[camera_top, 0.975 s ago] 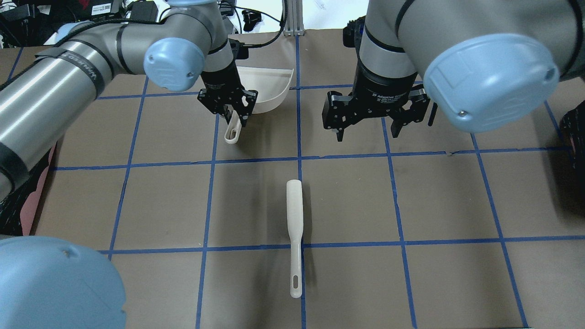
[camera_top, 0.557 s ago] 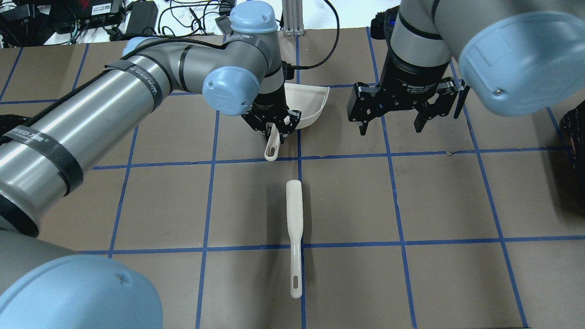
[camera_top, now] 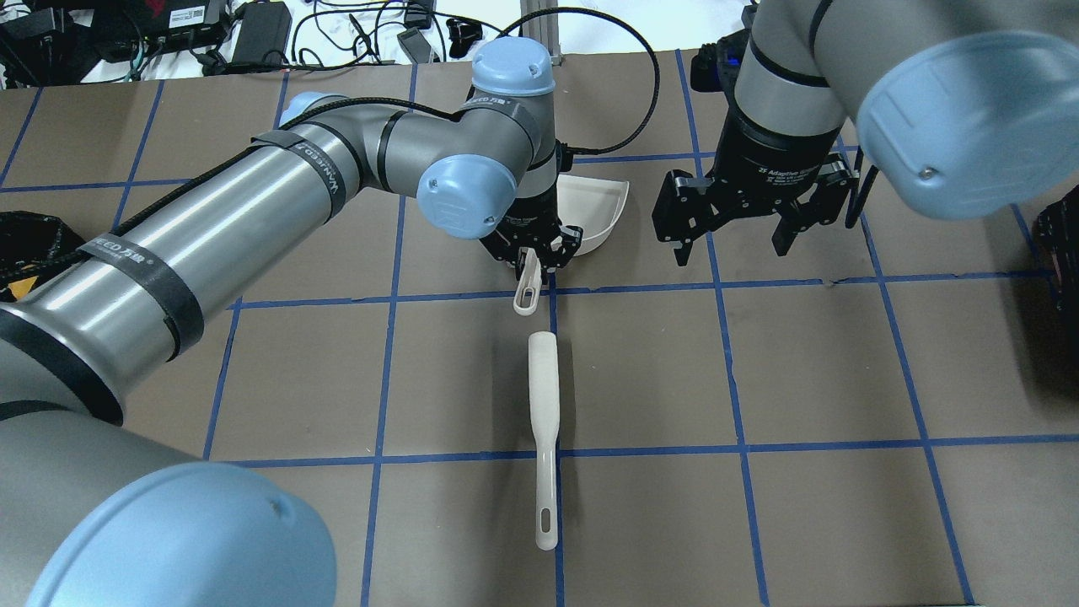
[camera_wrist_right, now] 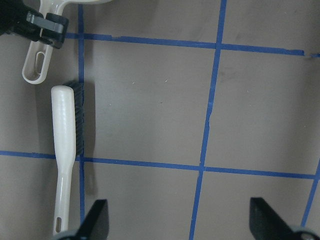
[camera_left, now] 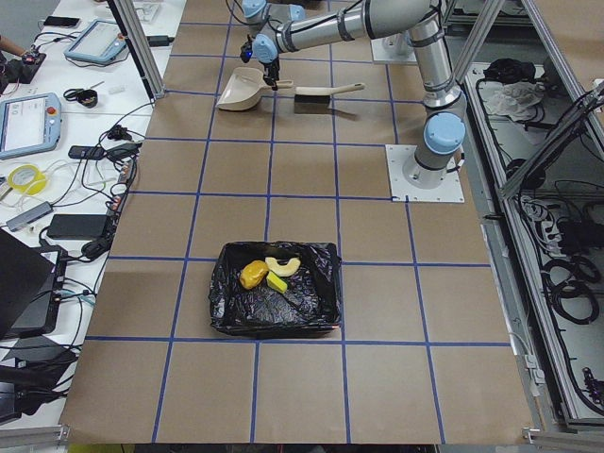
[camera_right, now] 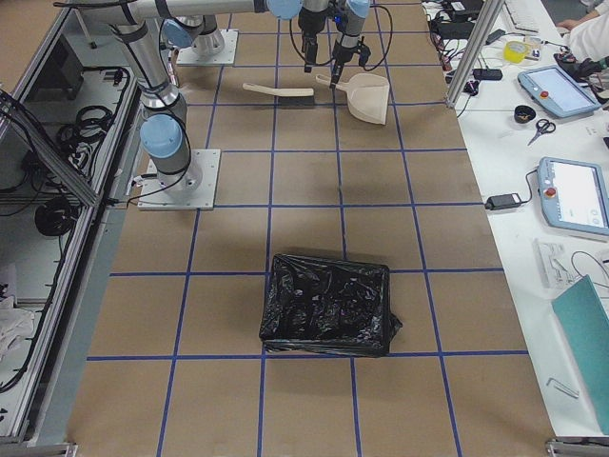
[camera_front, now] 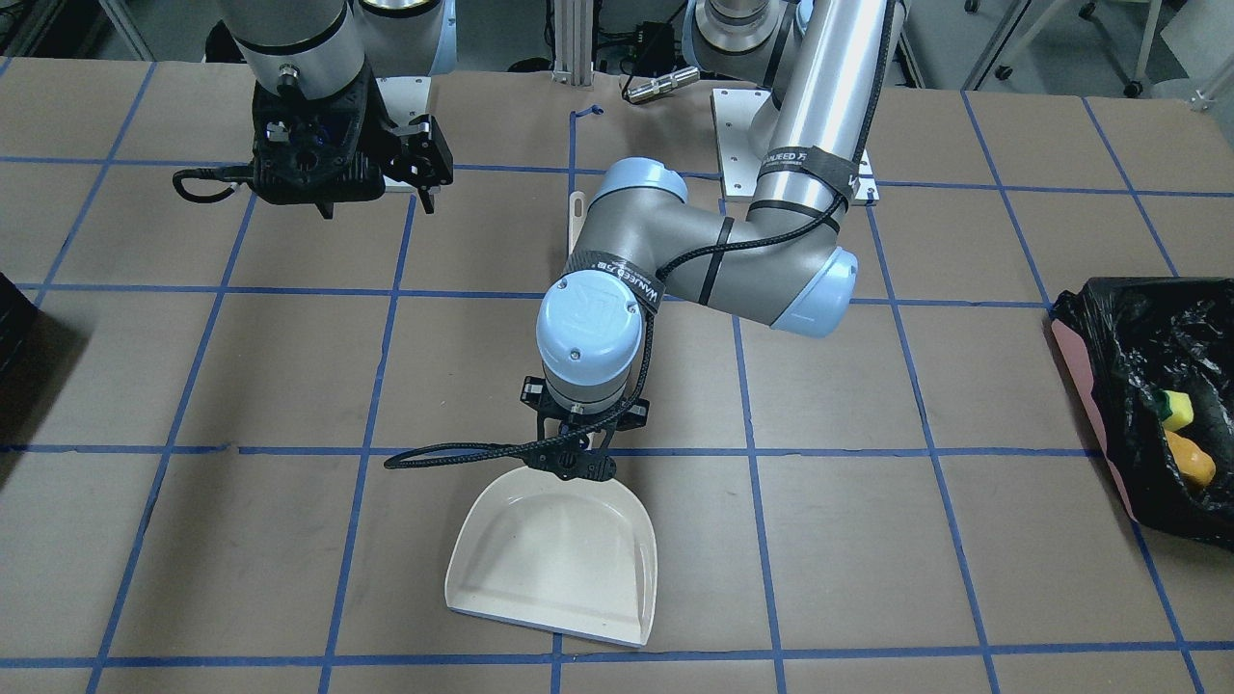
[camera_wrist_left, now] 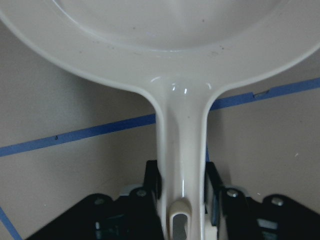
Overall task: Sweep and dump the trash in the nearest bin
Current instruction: 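Set the dustpan down with the left gripper while the right gripper releases the brush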
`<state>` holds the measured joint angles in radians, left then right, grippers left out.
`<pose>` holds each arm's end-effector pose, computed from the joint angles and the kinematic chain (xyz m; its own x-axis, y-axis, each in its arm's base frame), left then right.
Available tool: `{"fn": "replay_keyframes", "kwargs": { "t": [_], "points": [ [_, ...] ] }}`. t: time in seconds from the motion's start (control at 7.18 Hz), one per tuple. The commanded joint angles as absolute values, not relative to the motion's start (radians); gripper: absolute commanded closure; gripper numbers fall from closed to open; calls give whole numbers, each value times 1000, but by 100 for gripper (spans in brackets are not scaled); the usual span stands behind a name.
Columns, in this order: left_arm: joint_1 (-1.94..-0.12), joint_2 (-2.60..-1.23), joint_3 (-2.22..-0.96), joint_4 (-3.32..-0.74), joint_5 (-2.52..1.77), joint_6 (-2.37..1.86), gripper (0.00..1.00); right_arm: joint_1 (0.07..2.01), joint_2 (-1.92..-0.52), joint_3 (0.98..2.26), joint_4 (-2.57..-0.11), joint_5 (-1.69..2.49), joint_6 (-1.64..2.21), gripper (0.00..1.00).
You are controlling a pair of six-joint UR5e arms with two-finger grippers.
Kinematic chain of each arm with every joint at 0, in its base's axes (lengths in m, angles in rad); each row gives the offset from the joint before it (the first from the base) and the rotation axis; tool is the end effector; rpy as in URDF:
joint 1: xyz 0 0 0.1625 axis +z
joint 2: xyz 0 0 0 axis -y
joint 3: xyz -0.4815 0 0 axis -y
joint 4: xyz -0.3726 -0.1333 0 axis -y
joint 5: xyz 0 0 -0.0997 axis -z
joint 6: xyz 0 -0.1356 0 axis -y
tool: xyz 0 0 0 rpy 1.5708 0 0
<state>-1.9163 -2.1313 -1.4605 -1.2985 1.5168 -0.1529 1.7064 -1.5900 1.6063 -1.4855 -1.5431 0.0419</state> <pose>-0.3577 -0.5787 0.2573 -0.9825 0.1843 0.0255 0.1858 0.9654 0.1830 0.1965 -0.4261 0.4929 -0.9956 -0.0909 -0.0233 -0.0929 0.9904 0.1025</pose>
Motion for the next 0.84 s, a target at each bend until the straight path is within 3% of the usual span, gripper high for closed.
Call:
{"fn": "replay_keyframes", "kwargs": {
  "t": [0.0,0.7],
  "points": [
    [-1917,-2140,-1459,-1278,1519,-184,100,1707,-1592,1611,-1493,-1542,58,1],
    [-1916,-2155,-1445,-1241,1517,-201,100,1600,-1588,1611,-1494,-1562,14,1]
  ]
}}
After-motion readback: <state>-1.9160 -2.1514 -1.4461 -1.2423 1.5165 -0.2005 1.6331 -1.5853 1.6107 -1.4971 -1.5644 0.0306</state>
